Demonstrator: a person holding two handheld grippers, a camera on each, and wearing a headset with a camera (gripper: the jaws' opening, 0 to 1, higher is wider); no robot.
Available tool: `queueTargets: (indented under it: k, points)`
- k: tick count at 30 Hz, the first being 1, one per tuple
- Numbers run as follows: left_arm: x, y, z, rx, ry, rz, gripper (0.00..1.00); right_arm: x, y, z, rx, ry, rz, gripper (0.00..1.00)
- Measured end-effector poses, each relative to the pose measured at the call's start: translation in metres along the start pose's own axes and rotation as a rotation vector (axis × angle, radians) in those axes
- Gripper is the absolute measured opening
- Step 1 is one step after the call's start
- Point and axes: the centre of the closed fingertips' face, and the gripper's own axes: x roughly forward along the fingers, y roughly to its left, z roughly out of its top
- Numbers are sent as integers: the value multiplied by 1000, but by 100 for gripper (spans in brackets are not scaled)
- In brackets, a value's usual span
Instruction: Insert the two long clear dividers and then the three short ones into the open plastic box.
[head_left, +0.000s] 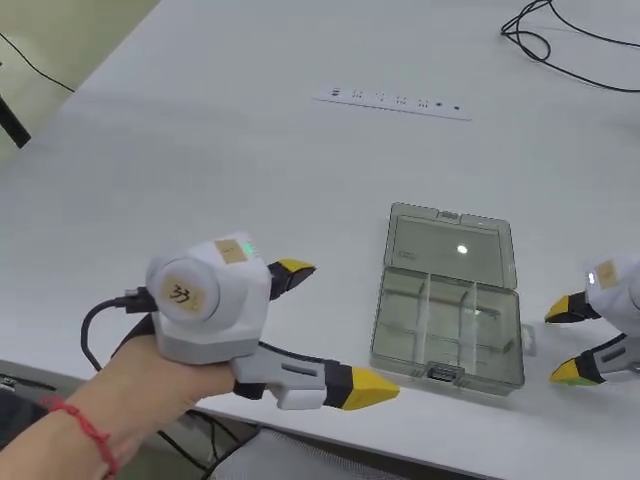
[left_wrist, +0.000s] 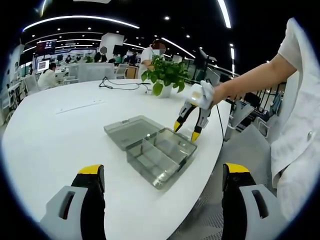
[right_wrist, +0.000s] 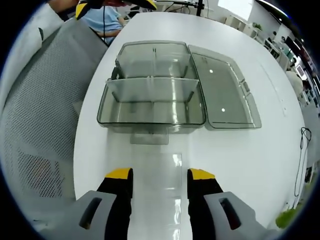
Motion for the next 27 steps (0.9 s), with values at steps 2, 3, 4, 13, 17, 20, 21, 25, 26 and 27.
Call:
queueTargets:
  k: [2,3,4,13,17,20,21,25,26,27]
  points:
    - [0,0,0,0,0,0,100,1,1,0,-8,7,3,44]
    - [0,0,0,-1,0,-1,100,2,1,0,-11,13,5,44]
    - [0,0,0,-2,0,-1,100,2,2,0,-16,16,5,43]
    - [0,0,1,-3,-4,-2,100,1,4,0,-41,36,0,38]
    - [1,0,1,-1,-4,-5,100,1,4,0,-40,37,-2,34]
    - [1,-1,1,0,-3,-7,100,1,4,0,-38,37,-5,33]
    - [1,-1,1,1,-3,-8,100,1,4,0,-36,37,-8,33]
    - [0,-2,2,3,-6,-8,100,1,3,-1,-33,34,-18,33]
    - [0,-2,2,4,-6,-9,100,1,3,-1,-31,34,-21,33]
    - [0,-3,2,4,-6,-9,100,0,3,-1,-29,34,-25,33]
